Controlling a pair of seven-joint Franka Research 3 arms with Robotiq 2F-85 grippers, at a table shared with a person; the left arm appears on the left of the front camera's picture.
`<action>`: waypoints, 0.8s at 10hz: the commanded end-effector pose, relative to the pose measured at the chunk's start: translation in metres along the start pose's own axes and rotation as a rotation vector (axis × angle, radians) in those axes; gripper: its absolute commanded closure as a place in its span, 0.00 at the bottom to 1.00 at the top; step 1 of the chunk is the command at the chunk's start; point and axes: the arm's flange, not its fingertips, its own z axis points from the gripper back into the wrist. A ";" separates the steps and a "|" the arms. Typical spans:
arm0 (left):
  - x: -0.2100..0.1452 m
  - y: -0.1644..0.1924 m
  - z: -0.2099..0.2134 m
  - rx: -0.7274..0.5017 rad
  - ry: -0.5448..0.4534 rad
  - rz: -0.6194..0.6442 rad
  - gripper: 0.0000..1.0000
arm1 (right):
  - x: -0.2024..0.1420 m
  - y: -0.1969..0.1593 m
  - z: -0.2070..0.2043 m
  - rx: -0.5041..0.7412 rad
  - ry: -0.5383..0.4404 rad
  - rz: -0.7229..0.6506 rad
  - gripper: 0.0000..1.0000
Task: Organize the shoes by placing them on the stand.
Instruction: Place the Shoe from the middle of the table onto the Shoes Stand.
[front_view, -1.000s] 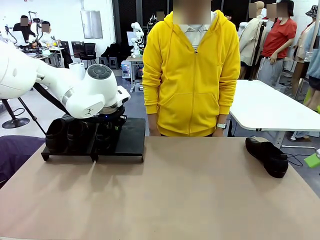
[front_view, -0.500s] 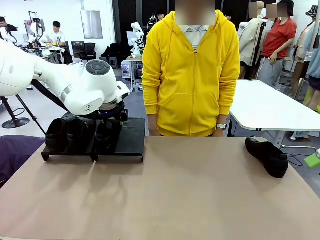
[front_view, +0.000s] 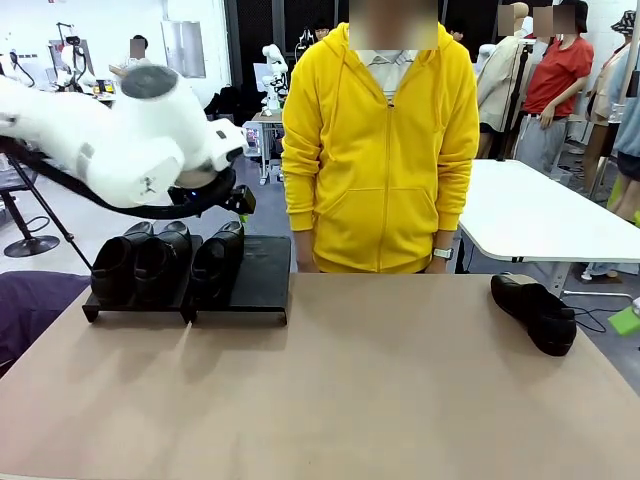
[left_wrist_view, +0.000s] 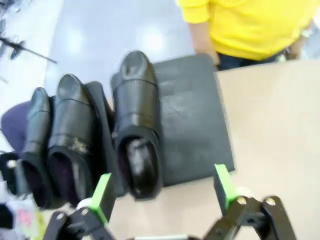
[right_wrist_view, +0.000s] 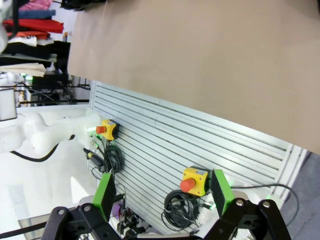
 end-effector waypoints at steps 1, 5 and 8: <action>-0.027 0.026 0.078 -0.139 0.147 -0.013 0.00 | 0.000 0.000 0.002 0.022 -0.005 0.027 0.00; -0.160 0.049 0.194 -0.525 0.285 -0.017 0.00 | 0.000 0.000 0.002 0.022 -0.005 0.027 0.00; -0.244 0.110 0.212 -0.483 0.365 0.129 0.00 | 0.000 0.000 0.002 0.022 -0.005 0.027 0.00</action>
